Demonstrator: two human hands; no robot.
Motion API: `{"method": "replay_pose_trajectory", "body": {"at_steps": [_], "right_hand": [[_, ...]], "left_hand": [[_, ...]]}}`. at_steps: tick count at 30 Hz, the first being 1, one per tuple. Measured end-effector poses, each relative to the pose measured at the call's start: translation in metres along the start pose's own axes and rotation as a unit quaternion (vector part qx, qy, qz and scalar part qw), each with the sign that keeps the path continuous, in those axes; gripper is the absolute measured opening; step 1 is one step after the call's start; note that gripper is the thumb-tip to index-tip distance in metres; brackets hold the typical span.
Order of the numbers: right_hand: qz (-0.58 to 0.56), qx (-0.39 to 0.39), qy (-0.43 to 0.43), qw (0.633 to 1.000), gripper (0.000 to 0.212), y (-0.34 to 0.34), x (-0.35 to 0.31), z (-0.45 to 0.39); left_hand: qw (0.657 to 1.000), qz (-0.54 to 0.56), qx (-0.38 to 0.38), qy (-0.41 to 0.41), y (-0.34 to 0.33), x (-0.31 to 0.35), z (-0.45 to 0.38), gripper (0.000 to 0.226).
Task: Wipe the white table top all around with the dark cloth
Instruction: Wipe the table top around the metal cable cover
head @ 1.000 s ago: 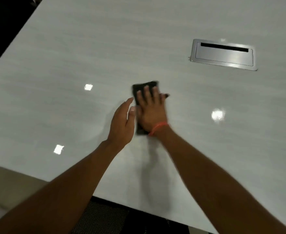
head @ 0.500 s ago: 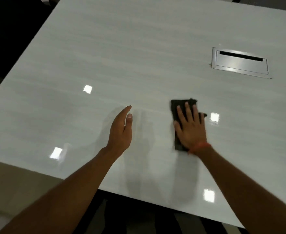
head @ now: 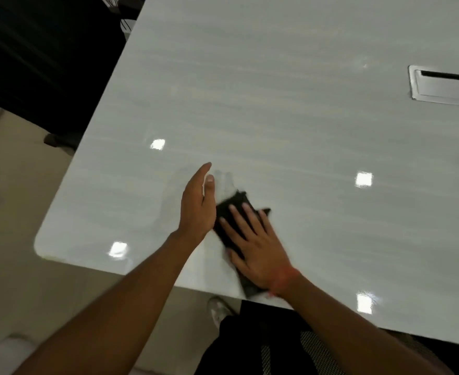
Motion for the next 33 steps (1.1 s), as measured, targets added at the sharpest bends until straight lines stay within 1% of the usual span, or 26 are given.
{"method": "replay_pose_trajectory", "body": {"at_steps": [2, 4, 6, 9, 11, 13, 14, 16, 19, 21, 24, 27, 30, 33], "right_hand": [[0.006, 0.009, -0.043, 0.999, 0.064, -0.003, 0.024, 0.039], [-0.006, 0.020, -0.124, 0.992, 0.064, 0.004, 0.059, 0.065], [-0.024, 0.029, -0.207, 0.978, 0.064, 0.016, 0.103, 0.072], [-0.045, 0.041, -0.317, 0.946, 0.067, 0.042, 0.158, 0.036], [-0.054, 0.046, -0.359, 0.931, 0.073, 0.054, 0.174, -0.009], [-0.055, 0.046, -0.356, 0.932, 0.074, 0.057, 0.170, -0.051], [-0.050, 0.051, -0.341, 0.937, 0.072, 0.056, 0.161, -0.066], [-0.036, 0.060, -0.276, 0.959, 0.066, 0.051, 0.132, -0.073], [-0.029, 0.042, -0.155, 0.987, 0.062, 0.037, 0.099, -0.037], [-0.030, 0.033, -0.136, 0.990, 0.062, 0.029, 0.102, 0.000], [-0.026, 0.052, -0.204, 0.977, 0.062, 0.027, 0.143, 0.032], [-0.029, 0.055, -0.293, 0.954, 0.062, 0.043, 0.198, 0.024], [-0.056, 0.055, -0.352, 0.933, 0.067, 0.066, 0.226, -0.022], [-0.065, 0.068, -0.362, 0.927, 0.069, 0.079, 0.212, -0.097]], "left_hand": [[1.000, 0.008, -0.012, 0.005, 0.000, -0.001, 0.001, 0.042], [1.000, 0.012, -0.021, 0.001, -0.003, -0.004, -0.001, 0.042], [0.999, 0.014, -0.032, -0.002, -0.007, -0.006, -0.006, 0.042], [0.998, 0.003, -0.051, -0.021, -0.016, -0.006, -0.018, 0.043], [0.997, -0.022, -0.061, -0.050, -0.024, -0.001, -0.032, 0.043], [0.996, -0.034, -0.063, -0.059, -0.037, 0.007, -0.046, 0.042], [0.996, -0.031, -0.064, -0.054, -0.045, 0.012, -0.051, 0.041], [0.996, -0.024, -0.070, -0.053, -0.060, 0.021, -0.054, 0.041], [0.993, -0.035, -0.084, -0.074, -0.074, 0.030, -0.046, 0.043], [0.992, -0.042, -0.101, -0.069, -0.077, 0.029, -0.043, 0.041], [0.993, -0.042, -0.095, -0.054, -0.071, 0.025, -0.052, 0.041], [0.996, -0.038, -0.065, -0.043, -0.057, 0.023, -0.066, 0.040], [0.997, -0.028, -0.049, -0.047, -0.041, 0.017, -0.078, 0.039], [0.998, -0.022, -0.041, -0.048, -0.025, 0.005, -0.089, 0.039]]}}
Point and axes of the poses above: each hand's wrist, its own z-axis away from the middle knuckle, its own y-axis out of the back of the hand, x = y × z, the point moved 1 cm from there along -z, towards the middle knuckle, and after that the axes turned 8 degrees about -x, right-handed, at the moved point
